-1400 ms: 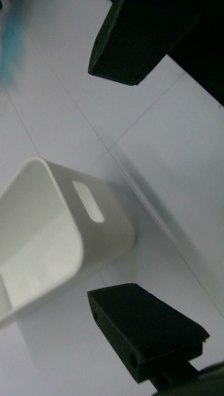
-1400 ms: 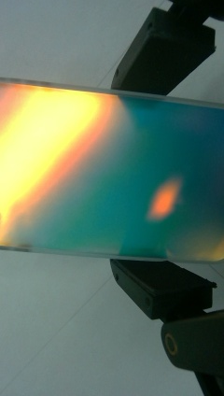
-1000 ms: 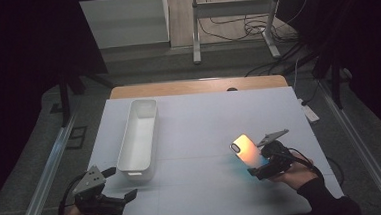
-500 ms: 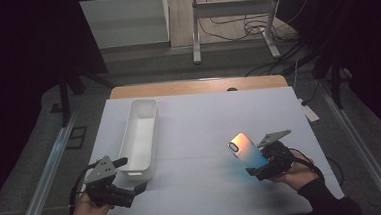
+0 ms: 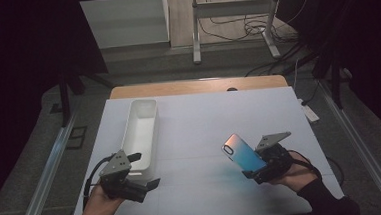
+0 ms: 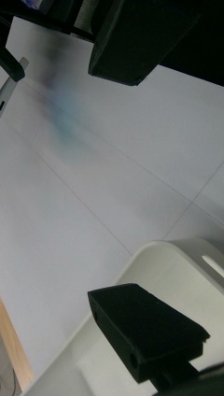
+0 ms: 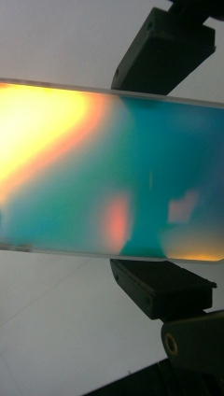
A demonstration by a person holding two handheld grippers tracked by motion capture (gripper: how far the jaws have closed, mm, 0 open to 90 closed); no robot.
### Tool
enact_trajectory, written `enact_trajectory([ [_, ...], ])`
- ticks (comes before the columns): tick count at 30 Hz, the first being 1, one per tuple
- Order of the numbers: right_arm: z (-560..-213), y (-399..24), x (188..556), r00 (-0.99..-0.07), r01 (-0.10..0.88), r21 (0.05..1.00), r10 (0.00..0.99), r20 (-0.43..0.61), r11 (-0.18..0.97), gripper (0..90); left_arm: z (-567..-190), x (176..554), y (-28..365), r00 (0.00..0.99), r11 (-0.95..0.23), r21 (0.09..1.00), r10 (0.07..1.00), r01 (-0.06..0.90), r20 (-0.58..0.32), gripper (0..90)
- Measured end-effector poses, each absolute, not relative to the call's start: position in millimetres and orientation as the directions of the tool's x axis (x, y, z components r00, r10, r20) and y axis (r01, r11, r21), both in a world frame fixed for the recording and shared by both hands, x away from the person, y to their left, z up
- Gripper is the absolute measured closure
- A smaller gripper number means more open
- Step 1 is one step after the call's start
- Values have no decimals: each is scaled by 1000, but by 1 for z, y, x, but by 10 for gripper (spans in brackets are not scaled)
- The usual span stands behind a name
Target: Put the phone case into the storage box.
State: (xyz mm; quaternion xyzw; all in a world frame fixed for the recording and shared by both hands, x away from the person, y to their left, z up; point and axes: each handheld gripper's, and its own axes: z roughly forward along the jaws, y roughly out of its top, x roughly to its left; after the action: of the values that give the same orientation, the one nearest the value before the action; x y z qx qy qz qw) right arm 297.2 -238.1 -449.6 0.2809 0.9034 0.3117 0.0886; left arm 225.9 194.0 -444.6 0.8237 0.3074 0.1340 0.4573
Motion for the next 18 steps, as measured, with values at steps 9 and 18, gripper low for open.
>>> enact_trajectory([
  [9, -445, -233, 292, -862, 401, 643, 506, 25, 653, 165, -447, 233, 180, 805, -418, 832, 591, 365, -56, 1],
  [18, -442, -227, 287, -892, 351, 672, 450, 30, 652, 165, -444, 243, 170, 835, -415, 850, 548, 324, -51, 1],
])
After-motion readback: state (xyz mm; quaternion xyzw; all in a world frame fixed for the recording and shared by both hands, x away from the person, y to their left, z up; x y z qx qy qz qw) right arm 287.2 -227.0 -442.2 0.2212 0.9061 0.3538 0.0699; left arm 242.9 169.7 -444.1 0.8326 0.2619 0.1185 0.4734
